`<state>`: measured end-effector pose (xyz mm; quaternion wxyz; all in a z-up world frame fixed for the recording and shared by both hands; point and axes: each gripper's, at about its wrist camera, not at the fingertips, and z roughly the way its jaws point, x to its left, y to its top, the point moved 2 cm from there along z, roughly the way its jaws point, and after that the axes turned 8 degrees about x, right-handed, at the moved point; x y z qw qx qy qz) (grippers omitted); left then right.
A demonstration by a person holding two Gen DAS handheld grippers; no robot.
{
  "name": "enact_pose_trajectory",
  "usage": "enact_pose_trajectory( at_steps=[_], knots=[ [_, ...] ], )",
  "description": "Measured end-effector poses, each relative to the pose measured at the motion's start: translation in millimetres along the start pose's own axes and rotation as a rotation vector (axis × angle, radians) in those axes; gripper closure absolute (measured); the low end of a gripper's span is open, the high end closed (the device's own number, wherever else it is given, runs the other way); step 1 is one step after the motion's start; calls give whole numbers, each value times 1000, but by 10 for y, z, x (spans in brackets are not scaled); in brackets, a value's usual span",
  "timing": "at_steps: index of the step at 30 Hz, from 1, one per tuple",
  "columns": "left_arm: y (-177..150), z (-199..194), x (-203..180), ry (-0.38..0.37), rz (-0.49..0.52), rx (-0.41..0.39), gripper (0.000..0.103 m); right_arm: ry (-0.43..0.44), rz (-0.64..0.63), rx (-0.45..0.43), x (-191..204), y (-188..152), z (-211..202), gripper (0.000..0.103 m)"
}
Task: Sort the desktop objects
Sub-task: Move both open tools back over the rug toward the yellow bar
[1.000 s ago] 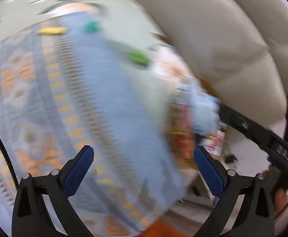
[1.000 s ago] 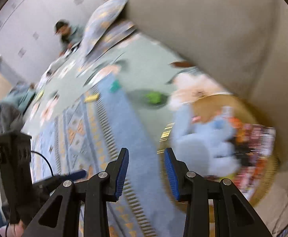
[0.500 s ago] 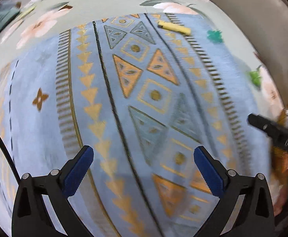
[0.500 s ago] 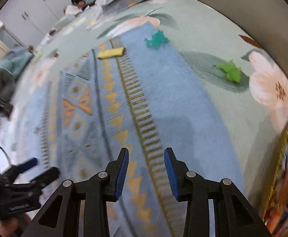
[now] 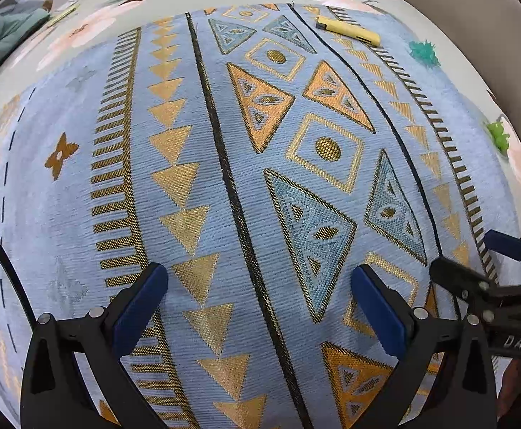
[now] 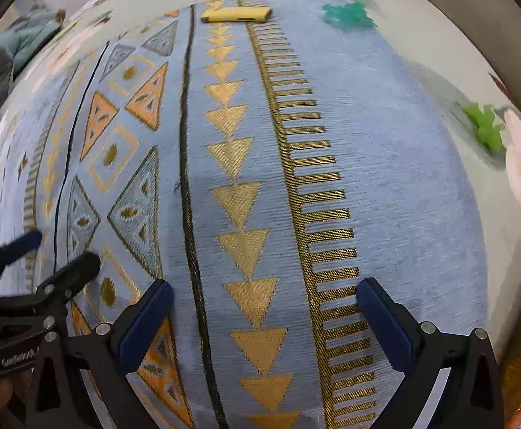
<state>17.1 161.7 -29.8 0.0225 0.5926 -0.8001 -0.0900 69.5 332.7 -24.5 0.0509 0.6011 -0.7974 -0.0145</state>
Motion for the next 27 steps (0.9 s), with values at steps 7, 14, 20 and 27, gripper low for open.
enact_pose_trajectory(
  at_steps=[7, 14, 20, 27],
  knots=[
    [35, 16, -30, 8, -10, -10, 0, 4, 3, 6, -76, 2, 21, 0],
    [228, -26, 27, -58, -84, 44, 1, -31, -48, -15, -117, -59, 47, 0],
    [1048, -189, -209, -252, -279, -79, 1, -48, -68, -38, -191, -101, 55, 0],
    [2245, 190, -665, -270, -302, -101, 3, -48, -76, -22, -323, -105, 61, 0]
  ],
)
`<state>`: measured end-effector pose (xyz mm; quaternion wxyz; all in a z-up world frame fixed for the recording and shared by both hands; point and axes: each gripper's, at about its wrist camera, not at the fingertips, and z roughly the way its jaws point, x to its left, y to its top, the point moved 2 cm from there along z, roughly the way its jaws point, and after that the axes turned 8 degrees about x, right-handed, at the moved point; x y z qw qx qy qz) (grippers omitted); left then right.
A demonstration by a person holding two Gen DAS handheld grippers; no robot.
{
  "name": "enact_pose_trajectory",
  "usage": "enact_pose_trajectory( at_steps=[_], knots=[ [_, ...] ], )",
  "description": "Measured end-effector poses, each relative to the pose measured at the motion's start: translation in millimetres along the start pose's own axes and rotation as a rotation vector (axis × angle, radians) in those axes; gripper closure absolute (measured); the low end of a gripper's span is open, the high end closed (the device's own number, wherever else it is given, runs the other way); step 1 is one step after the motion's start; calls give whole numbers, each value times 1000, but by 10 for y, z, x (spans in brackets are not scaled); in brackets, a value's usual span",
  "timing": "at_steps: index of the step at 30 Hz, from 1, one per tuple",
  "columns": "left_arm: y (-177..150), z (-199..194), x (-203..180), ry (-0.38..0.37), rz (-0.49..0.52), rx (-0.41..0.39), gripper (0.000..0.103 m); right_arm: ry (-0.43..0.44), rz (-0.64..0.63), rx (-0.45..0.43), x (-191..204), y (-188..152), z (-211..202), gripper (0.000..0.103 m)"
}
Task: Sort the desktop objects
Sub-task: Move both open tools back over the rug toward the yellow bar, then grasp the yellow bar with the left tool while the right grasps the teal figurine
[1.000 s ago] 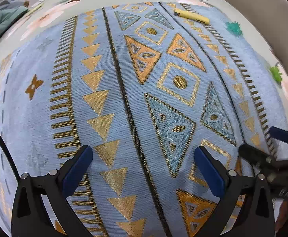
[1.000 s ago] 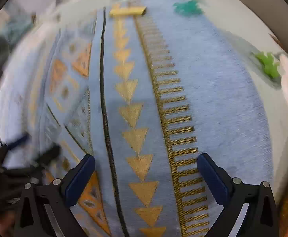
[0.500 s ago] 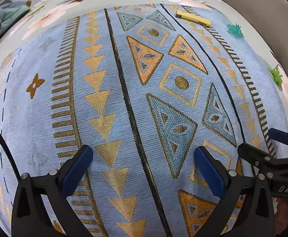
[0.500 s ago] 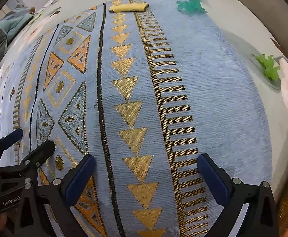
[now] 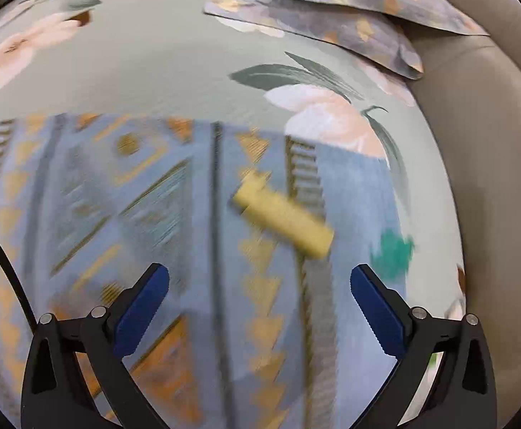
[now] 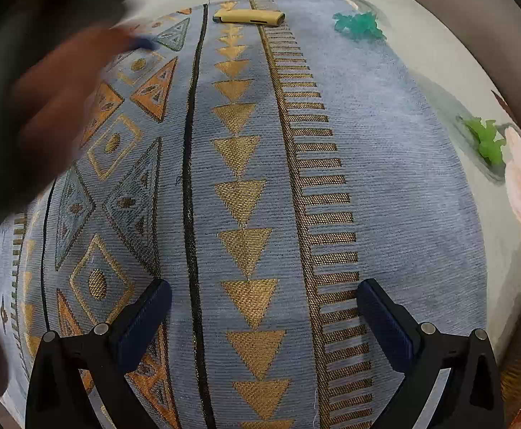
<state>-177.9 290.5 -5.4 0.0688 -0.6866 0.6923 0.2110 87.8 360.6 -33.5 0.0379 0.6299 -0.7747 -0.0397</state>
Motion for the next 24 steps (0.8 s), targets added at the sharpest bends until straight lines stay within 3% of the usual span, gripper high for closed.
enact_pose_trajectory(
  at_steps=[3, 7, 9, 12, 13, 14, 18, 24],
  knots=[
    [116, 81, -104, 79, -46, -48, 4, 13, 6, 10, -84, -8, 3, 0],
    [86, 263, -281, 215, 84, -50, 7, 33, 10, 34, -198, -8, 8, 0],
    [45, 232, -263, 195, 155, -65, 18, 30, -6, 41, -241, -23, 4, 0],
    [-16, 98, -148, 158, 246, -41, 47, 48, -33, 62, -331, -43, -3, 0],
    [-29, 46, -85, 136, 285, -20, 62, 54, -44, 70, -357, -48, -7, 0],
    [-21, 20, -43, 117, 312, -7, 68, 64, -57, 81, -392, -51, -15, 0],
    [-63, -88, 125, 20, 398, 49, 69, 88, -25, 66, -684, -4, -155, 0],
    [-94, -84, 92, 16, 355, 23, 68, 10, 83, -47, -1349, 439, -420, 0]
  ],
)
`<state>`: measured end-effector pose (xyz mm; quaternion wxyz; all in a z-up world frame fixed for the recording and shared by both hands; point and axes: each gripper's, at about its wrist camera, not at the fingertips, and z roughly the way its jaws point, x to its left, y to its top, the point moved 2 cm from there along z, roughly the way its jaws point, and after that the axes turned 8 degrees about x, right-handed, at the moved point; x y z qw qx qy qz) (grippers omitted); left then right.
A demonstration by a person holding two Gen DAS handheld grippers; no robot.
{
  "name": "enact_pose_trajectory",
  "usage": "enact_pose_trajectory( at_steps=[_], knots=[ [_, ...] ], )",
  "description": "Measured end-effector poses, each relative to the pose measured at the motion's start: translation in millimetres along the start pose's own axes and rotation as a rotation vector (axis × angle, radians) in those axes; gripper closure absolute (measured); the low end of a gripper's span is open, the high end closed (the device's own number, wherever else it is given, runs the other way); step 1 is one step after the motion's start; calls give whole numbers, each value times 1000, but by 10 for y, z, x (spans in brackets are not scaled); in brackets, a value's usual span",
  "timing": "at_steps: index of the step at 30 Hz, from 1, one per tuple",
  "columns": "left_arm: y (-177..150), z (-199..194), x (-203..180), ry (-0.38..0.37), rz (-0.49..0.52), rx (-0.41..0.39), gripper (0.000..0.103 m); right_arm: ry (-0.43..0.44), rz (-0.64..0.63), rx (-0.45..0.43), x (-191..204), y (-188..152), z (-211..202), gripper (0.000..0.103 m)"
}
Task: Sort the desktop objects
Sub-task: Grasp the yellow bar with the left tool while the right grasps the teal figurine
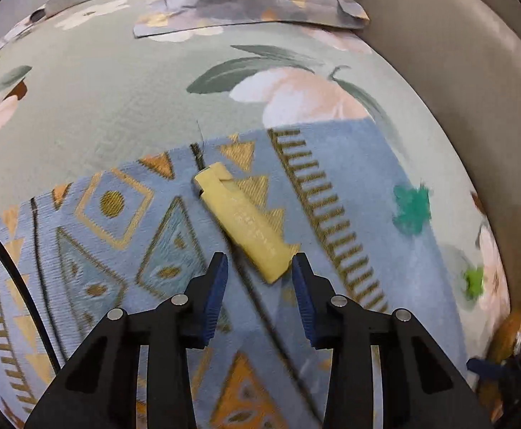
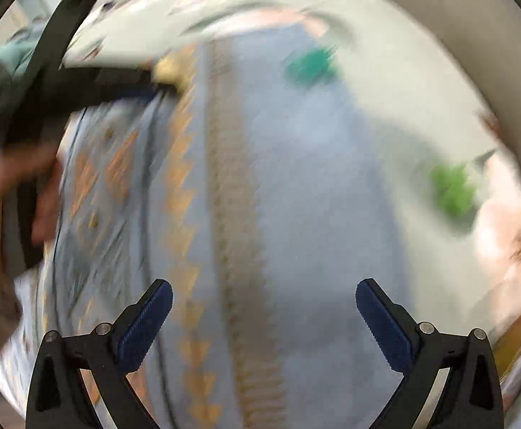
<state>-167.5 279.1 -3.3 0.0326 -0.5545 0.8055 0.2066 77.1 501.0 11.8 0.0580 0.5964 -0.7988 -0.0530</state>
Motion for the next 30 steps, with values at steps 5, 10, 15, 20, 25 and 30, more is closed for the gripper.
enact_pose_trajectory(
  at_steps=[5, 10, 15, 20, 25, 30],
  knots=[
    [180, 152, -88, 102, -135, -43, 60, 21, 158, -16, -59, 560, -48, 0],
    [164, 173, -184, 140, -21, -68, 83, 133, 184, -5, 617, 1168, -7, 21],
    [-23, -46, 17, 66, 1, -47, 83, 152, 201, -80, 899, 1357, 179, 27],
    [-321, -222, 199, -16, -42, 0, 83, 226, 348, -36, 810, 1621, 426, 57],
    [-534, -306, 201, -60, -80, 7, 83, 249, 468, -66, 739, 1707, 431, 56],
    [-608, -354, 136, -74, -78, 7, 83, 203, 572, -36, 823, 1834, 508, 52]
  ],
)
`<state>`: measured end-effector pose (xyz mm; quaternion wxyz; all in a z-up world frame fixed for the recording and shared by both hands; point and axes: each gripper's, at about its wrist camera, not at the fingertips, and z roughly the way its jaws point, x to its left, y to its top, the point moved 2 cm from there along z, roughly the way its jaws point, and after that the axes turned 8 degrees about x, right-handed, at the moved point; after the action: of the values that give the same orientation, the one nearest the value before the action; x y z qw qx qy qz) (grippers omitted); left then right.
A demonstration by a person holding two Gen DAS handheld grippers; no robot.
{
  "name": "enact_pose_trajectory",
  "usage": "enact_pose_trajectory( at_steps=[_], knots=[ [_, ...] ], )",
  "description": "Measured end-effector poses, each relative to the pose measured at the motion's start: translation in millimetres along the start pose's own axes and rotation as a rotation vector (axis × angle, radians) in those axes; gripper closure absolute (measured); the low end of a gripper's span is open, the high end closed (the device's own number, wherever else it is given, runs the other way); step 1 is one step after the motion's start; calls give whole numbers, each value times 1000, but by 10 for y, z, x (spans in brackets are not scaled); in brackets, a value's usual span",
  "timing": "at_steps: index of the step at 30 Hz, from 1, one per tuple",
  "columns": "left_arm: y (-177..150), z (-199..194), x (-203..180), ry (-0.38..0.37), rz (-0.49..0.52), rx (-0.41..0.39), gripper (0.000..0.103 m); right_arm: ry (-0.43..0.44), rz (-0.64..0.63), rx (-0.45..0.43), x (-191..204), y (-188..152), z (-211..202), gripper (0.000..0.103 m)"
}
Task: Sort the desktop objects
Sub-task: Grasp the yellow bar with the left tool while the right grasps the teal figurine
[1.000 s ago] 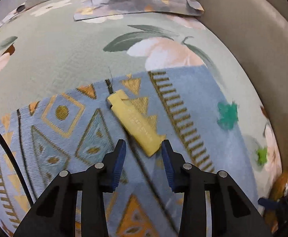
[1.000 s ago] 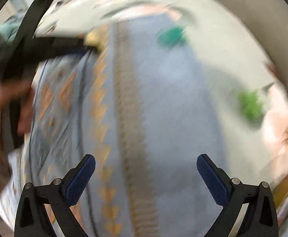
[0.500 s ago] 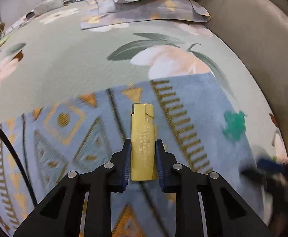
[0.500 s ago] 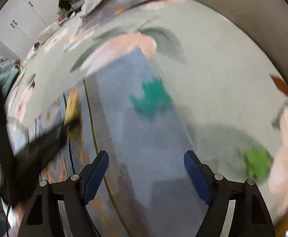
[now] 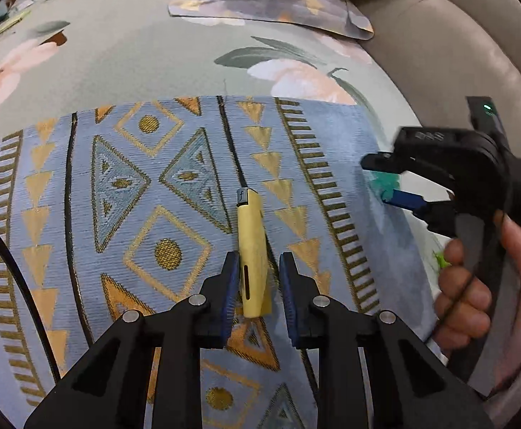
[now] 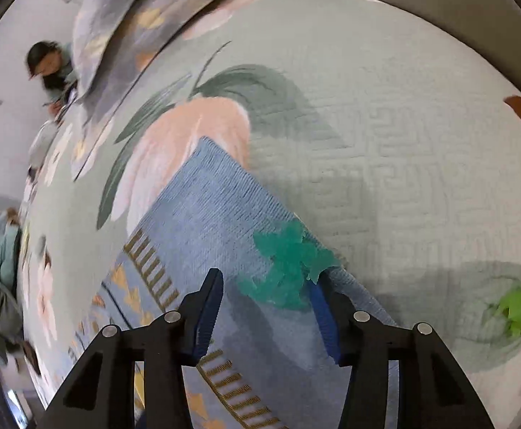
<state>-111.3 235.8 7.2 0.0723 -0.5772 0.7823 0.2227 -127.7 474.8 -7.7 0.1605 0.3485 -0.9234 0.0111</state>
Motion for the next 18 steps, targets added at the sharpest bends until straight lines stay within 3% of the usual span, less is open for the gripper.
enact_pose_trajectory(
  at_steps=[3, 5, 6, 9, 11, 14, 18],
  knots=[
    [-1, -33, -27, 7, 21, -8, 83, -43, 75, -5, 10, -8, -7, 53],
    [-18, -26, -19, 18, 22, -8, 83, -89, 128, -8, 5, 1, -1, 65],
    [-24, -2, 1, 32, 15, -2, 83, -91, 141, -13, 11, -2, 0, 65],
    [-41, 38, 72, 18, -15, 8, 83, -74, 79, -36, 28, -48, -87, 68],
    [-55, 54, 74, 31, -7, 7, 81, 5, 18, -55, -10, -139, -247, 68],
    [-29, 126, 59, 55, -2, 23, 74, -5, -103, -76, -64, -364, -508, 68],
    [3, 224, -120, 190, 94, 20, 73, -26, -189, -46, -196, -761, -761, 68]
  ],
)
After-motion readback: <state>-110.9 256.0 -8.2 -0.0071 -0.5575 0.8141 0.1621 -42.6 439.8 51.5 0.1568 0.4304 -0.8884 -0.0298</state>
